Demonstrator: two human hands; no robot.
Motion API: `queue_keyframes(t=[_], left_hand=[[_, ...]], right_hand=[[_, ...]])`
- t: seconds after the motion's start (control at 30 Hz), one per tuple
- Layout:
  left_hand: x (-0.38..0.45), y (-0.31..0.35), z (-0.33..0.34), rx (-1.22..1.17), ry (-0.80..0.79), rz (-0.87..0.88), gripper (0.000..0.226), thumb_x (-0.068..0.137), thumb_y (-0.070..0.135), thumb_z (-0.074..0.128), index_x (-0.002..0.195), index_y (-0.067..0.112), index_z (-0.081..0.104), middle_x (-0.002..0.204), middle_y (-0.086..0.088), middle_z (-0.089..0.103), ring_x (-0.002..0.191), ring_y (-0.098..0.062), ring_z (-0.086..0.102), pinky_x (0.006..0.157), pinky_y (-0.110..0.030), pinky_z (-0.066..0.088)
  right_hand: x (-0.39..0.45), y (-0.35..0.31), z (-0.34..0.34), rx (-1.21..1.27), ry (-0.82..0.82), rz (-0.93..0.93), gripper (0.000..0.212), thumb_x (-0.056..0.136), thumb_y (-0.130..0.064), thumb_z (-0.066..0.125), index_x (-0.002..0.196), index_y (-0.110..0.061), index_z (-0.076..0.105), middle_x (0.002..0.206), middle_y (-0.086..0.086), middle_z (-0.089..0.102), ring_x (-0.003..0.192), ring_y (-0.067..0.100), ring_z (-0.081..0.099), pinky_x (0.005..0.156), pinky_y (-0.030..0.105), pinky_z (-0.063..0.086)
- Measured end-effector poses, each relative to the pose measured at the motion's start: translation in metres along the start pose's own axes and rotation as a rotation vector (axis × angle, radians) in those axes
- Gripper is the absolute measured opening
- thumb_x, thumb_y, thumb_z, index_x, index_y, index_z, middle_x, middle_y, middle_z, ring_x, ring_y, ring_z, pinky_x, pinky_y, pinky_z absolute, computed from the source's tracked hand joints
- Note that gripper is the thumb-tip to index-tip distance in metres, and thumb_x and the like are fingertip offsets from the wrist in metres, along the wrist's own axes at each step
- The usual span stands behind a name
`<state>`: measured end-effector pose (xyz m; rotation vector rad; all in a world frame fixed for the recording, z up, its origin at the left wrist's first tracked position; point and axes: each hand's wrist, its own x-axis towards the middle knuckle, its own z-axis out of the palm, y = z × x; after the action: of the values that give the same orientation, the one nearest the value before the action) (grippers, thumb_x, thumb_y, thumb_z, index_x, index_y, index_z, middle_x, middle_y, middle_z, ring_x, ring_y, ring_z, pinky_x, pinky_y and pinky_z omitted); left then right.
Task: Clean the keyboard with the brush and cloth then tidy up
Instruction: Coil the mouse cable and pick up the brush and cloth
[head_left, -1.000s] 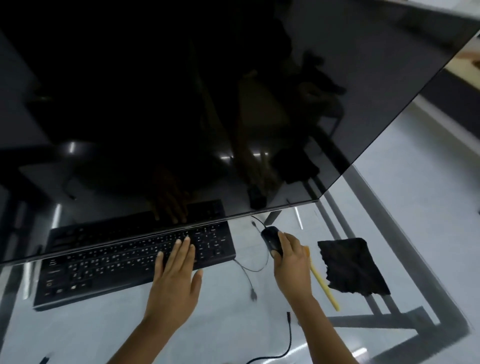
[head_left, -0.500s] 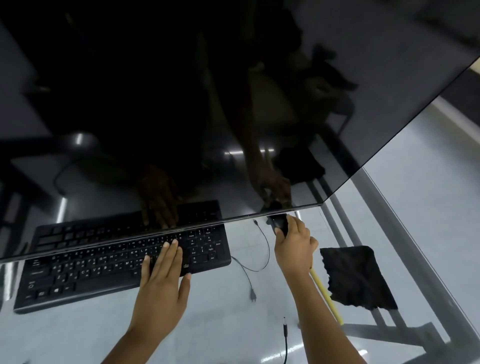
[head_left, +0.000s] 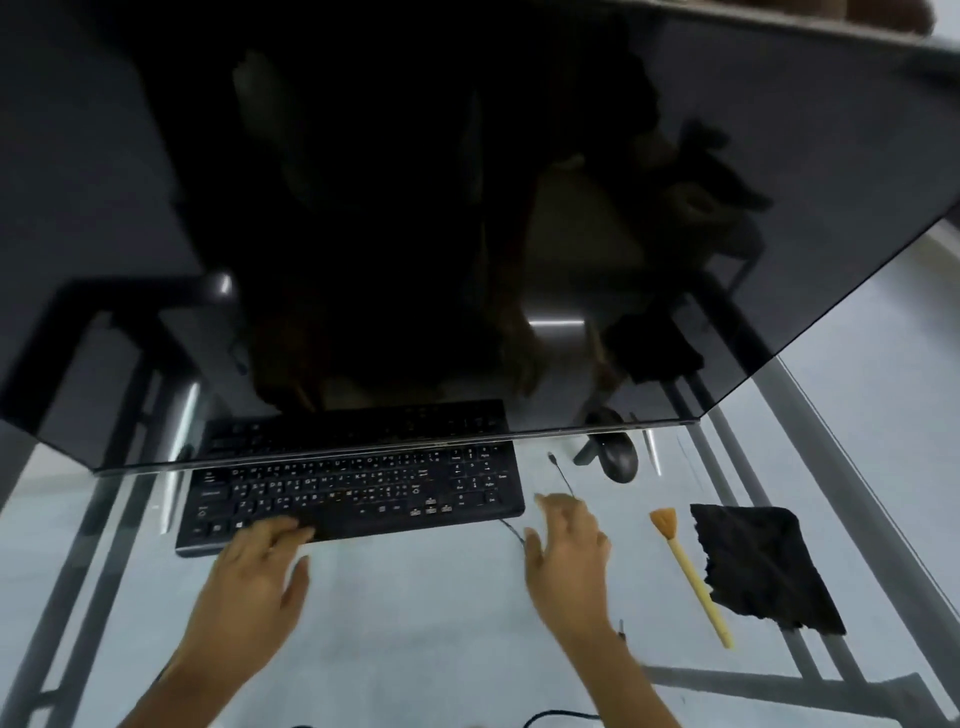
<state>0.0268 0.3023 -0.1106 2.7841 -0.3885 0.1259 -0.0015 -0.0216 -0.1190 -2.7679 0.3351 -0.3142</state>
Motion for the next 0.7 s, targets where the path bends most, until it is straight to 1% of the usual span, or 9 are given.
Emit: queue_keyframes(t=[0.07, 0.13, 0.23, 0.3, 0.43, 0.5, 0.6, 0.67, 0.7], left_hand=[[-0.019, -0.032, -0.012, 0.064, 0.006, -0.085, 0.034, 0.083, 0.028, 0.05, 0.099, 0.005, 0.069, 0.098, -0.011, 0.061, 0.085, -0.033, 0.061, 0.072, -0.048, 0.053], [-0.039, -0.057, -0.023, 0.127, -0.056, -0.232, 0.023, 0.075, 0.021, 0.07, 0.093, 0.005, 0.067, 0.091, -0.011, 0.059, 0.081, -0.036, 0.061, 0.065, -0.048, 0.052], [-0.067, -0.077, -0.035, 0.131, -0.204, -0.491, 0.033, 0.065, 0.022, 0.082, 0.088, 0.011, 0.061, 0.09, -0.009, 0.058, 0.086, -0.036, 0.06, 0.068, -0.045, 0.051], [-0.083, -0.082, -0.038, 0.073, -0.226, -0.563, 0.03, 0.065, 0.02, 0.081, 0.084, 0.015, 0.057, 0.09, -0.008, 0.06, 0.087, -0.035, 0.06, 0.071, -0.045, 0.05], [-0.098, -0.076, -0.039, -0.047, -0.122, -0.559, 0.022, 0.071, 0.018, 0.077, 0.079, 0.018, 0.056, 0.081, -0.003, 0.059, 0.074, -0.029, 0.061, 0.063, -0.039, 0.049], [-0.102, -0.074, -0.036, -0.038, -0.133, -0.438, 0.026, 0.069, 0.02, 0.08, 0.077, 0.018, 0.056, 0.073, 0.001, 0.057, 0.063, -0.022, 0.058, 0.053, -0.032, 0.045], [-0.102, -0.075, -0.033, 0.016, -0.188, -0.303, 0.036, 0.062, 0.007, 0.083, 0.065, 0.015, 0.049, 0.057, 0.003, 0.046, 0.047, -0.012, 0.039, 0.043, -0.023, 0.029], [-0.096, -0.072, -0.037, 0.022, -0.208, -0.302, 0.04, 0.07, 0.007, 0.078, 0.064, 0.018, 0.04, 0.055, 0.005, 0.04, 0.046, -0.009, 0.032, 0.041, -0.022, 0.024], [-0.09, -0.066, -0.041, -0.025, -0.201, -0.36, 0.038, 0.08, 0.011, 0.071, 0.067, 0.018, 0.037, 0.056, 0.007, 0.04, 0.046, -0.009, 0.034, 0.041, -0.025, 0.027]], right_hand=[[-0.018, -0.028, 0.013, 0.009, -0.056, -0.077, 0.045, 0.073, -0.016, 0.079, 0.116, -0.017, 0.065, 0.113, 0.006, 0.061, 0.095, 0.025, 0.064, 0.078, 0.041, 0.051], [-0.029, -0.057, 0.022, 0.035, -0.109, -0.112, 0.044, 0.076, -0.022, 0.075, 0.119, -0.021, 0.062, 0.118, 0.003, 0.059, 0.099, 0.022, 0.062, 0.081, 0.039, 0.051], [-0.037, -0.098, 0.03, 0.092, -0.134, -0.167, 0.041, 0.078, -0.023, 0.073, 0.118, -0.021, 0.063, 0.117, 0.002, 0.059, 0.101, 0.02, 0.062, 0.084, 0.036, 0.051], [-0.041, -0.125, 0.032, 0.133, -0.159, -0.202, 0.038, 0.08, -0.022, 0.07, 0.118, -0.02, 0.063, 0.118, 0.003, 0.059, 0.104, 0.021, 0.061, 0.086, 0.037, 0.05], [-0.05, -0.162, 0.034, 0.173, -0.176, -0.279, 0.036, 0.084, -0.024, 0.062, 0.119, -0.02, 0.062, 0.121, 0.001, 0.056, 0.105, 0.018, 0.058, 0.088, 0.035, 0.046], [-0.053, -0.172, 0.035, 0.188, -0.196, -0.294, 0.035, 0.085, -0.024, 0.06, 0.12, -0.02, 0.061, 0.122, 0.001, 0.055, 0.105, 0.019, 0.058, 0.089, 0.035, 0.046], [-0.06, -0.187, 0.032, 0.209, -0.238, -0.321, 0.035, 0.088, -0.022, 0.056, 0.123, -0.019, 0.06, 0.124, 0.002, 0.054, 0.111, 0.02, 0.055, 0.095, 0.035, 0.042], [-0.063, -0.199, 0.027, 0.271, -0.324, -0.3, 0.035, 0.094, -0.023, 0.051, 0.129, -0.02, 0.055, 0.128, -0.001, 0.05, 0.116, 0.018, 0.05, 0.101, 0.032, 0.038], [-0.063, -0.205, 0.023, 0.32, -0.389, -0.257, 0.036, 0.096, -0.024, 0.05, 0.131, -0.021, 0.052, 0.131, -0.003, 0.048, 0.118, 0.016, 0.048, 0.103, 0.03, 0.037]])
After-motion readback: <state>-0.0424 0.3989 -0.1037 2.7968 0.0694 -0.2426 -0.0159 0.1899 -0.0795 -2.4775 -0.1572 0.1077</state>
